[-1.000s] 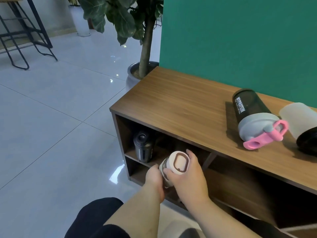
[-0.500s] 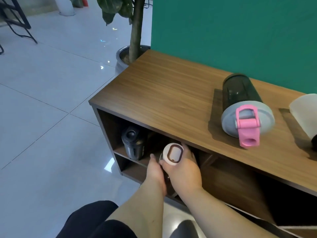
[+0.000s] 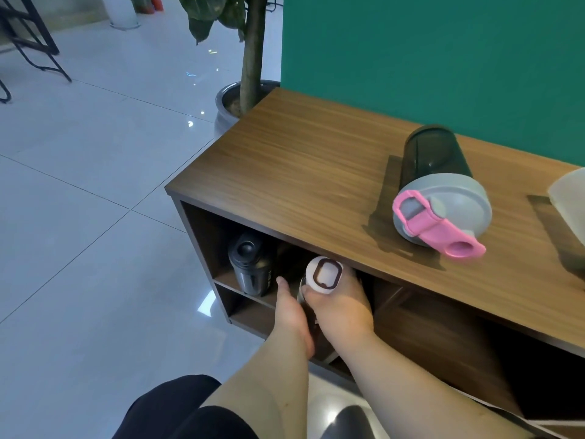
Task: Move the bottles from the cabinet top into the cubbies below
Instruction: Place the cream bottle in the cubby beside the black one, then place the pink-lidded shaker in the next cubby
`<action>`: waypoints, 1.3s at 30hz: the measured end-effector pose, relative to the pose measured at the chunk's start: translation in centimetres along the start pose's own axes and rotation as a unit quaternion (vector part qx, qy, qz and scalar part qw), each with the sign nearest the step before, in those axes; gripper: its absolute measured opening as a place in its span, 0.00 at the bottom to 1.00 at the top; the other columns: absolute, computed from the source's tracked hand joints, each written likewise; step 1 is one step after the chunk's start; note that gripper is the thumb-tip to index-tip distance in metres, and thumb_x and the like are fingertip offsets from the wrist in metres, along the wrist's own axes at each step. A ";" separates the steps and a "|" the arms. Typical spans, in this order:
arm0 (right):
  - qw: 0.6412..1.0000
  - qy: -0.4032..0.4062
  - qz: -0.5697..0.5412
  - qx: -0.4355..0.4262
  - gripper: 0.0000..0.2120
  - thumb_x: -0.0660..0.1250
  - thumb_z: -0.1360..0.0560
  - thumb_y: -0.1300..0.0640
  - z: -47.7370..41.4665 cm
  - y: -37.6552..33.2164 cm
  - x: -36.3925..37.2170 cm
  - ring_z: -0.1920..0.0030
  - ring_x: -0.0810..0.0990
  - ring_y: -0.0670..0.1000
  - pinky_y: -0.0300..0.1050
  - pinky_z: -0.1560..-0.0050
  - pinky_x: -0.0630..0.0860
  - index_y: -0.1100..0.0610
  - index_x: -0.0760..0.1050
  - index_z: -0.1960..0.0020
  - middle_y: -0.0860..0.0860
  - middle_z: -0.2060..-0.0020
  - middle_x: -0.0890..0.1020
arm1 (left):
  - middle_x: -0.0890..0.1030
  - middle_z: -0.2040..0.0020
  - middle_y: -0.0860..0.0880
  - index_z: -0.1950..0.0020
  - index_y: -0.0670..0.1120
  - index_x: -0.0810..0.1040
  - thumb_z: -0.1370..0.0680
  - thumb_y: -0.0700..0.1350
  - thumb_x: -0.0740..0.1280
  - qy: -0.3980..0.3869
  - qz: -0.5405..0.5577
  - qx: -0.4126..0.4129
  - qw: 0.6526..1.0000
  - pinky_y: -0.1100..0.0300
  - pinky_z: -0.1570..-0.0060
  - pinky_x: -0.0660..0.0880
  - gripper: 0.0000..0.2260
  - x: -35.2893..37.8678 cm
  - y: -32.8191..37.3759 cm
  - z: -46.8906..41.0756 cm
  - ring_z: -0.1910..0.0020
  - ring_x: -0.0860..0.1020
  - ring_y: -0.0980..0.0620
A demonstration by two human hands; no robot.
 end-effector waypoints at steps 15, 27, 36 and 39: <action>0.980 -0.143 -0.128 -0.048 0.32 0.65 0.25 0.71 8.7 0.0 -6.2 0.49 0.78 0.31 0.26 0.50 0.72 0.39 0.69 0.33 0.40 0.40 0.79 | 0.80 0.30 0.38 0.30 0.46 0.78 0.29 0.66 0.62 0.001 -0.132 0.025 0.991 0.37 0.23 0.63 0.35 -1.1 0.2 2.9 0.28 0.74 0.37; 0.948 0.263 0.056 -0.167 0.53 0.79 0.37 0.42 6.2 -2.6 -21.4 0.24 0.58 0.56 0.57 0.28 0.63 0.46 0.52 0.22 0.49 0.23 0.56 | 0.81 0.34 0.39 0.30 0.44 0.76 0.17 0.55 0.61 -0.097 -0.170 0.087 0.977 0.41 0.29 0.69 0.21 -1.6 -0.7 13.1 0.32 0.77 0.39; 0.968 0.168 0.047 -0.178 0.44 0.78 0.35 0.53 7.8 -0.6 -23.3 0.36 0.75 0.54 0.44 0.48 0.73 0.47 0.59 0.25 0.49 0.28 0.66 | 0.82 0.34 0.38 0.28 0.42 0.75 0.16 0.56 0.59 -0.093 -0.230 0.078 0.966 0.40 0.31 0.71 0.23 -2.2 -3.5 16.1 0.35 0.79 0.38; 0.976 0.119 -0.047 -0.178 0.45 0.79 0.35 0.57 12.3 0.6 -24.1 0.49 0.80 0.43 0.28 0.60 0.74 0.43 0.60 0.25 0.45 0.34 0.69 | 0.82 0.35 0.39 0.28 0.42 0.75 0.15 0.56 0.58 -0.102 -0.227 0.090 0.964 0.41 0.31 0.71 0.23 -1.4 -4.5 16.7 0.35 0.79 0.38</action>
Point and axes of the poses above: each hand's wrist, its own z-axis away from the middle knuckle, its own x-axis out of the palm, y = z × x, the point moved 2 cm from there along -z, towards the middle knuckle
